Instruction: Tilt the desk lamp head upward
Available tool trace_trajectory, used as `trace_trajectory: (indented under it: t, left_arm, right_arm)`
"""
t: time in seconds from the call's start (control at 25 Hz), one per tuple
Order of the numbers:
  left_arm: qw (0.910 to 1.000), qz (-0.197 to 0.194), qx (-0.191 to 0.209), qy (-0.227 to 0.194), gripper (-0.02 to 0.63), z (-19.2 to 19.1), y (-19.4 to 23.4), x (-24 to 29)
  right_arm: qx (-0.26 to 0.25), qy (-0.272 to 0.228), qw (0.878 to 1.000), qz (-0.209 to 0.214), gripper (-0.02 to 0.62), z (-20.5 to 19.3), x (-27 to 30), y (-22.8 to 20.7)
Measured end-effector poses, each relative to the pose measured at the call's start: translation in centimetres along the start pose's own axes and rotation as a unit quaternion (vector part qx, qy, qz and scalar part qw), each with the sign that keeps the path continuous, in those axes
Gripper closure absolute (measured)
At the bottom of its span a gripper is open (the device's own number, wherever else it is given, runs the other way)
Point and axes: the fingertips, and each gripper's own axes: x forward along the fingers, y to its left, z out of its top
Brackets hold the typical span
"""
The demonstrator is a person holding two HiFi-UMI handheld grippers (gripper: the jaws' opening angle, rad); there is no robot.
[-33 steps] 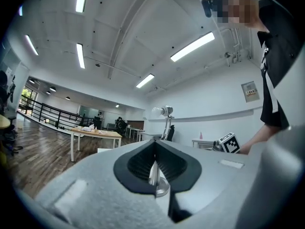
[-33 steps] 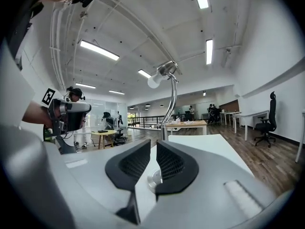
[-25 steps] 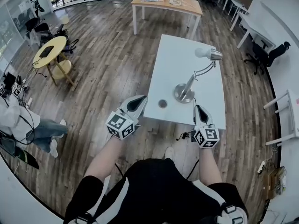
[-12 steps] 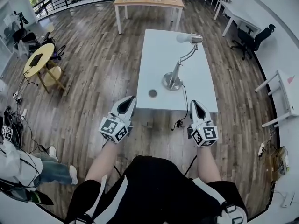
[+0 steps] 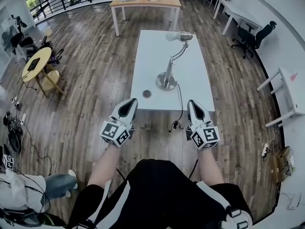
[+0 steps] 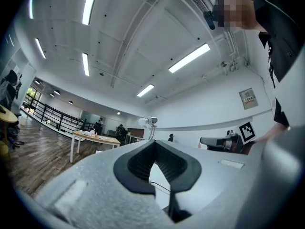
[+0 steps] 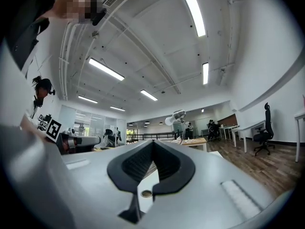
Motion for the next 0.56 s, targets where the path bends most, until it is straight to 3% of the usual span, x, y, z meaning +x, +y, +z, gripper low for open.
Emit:
trace_trajectory:
  t: [0.56]
  left_arm:
    - [0.9999,0.011,0.003,-0.001,0.606,0.23,-0.20,0.05]
  right_arm:
    - [0.003,-0.001,1.000,0.011,0.592,-0.09,-0.40,-0.21]
